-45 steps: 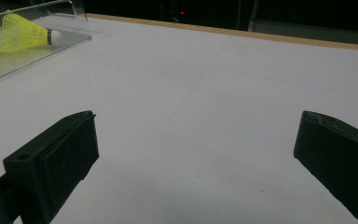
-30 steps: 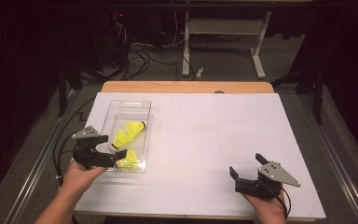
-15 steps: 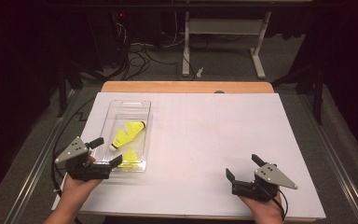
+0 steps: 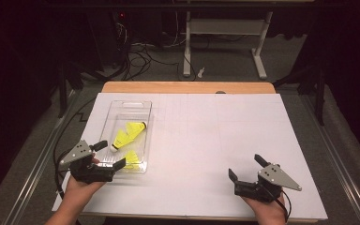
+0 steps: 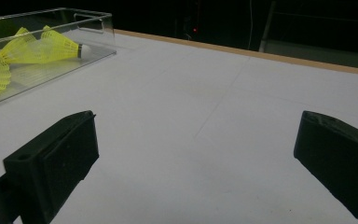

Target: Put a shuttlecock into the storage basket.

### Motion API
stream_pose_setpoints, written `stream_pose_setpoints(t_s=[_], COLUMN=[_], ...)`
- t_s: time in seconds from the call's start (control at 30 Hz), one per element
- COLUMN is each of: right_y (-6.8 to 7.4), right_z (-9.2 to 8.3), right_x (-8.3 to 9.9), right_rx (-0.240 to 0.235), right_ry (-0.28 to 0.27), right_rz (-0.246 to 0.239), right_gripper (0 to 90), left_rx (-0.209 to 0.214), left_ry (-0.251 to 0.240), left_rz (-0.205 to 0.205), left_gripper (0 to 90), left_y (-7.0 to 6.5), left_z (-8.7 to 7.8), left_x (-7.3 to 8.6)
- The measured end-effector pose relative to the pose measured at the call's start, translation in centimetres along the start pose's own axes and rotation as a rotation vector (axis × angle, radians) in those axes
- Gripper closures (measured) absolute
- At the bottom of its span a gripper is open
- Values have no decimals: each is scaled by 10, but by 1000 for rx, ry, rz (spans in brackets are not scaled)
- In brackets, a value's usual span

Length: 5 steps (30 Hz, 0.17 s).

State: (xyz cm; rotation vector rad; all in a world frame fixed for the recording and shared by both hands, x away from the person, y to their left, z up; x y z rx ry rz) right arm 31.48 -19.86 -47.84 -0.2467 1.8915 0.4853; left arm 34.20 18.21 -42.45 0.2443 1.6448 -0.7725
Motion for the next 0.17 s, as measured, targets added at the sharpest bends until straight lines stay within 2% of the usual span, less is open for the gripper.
stream_pose_setpoints(t_s=[0.17], right_y=[-1], right_z=[-3], right_x=[-3], right_rx=[-7], right_ry=[-15], right_rz=[2], right_gripper=[1], left_rx=[-10], left_ry=[2], left_rz=[-15], left_gripper=[3], left_y=[3], left_z=[-1], left_x=[1])
Point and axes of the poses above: each handheld gripper's, and its own axes: z roughly forward along the jaws, x roughly out of its underside, y roughly to its left, the point moved 8 cm from there along z, roughly forward along the jaws, and after that the axes turned 14 degrees about z, right-handed, at the moved point
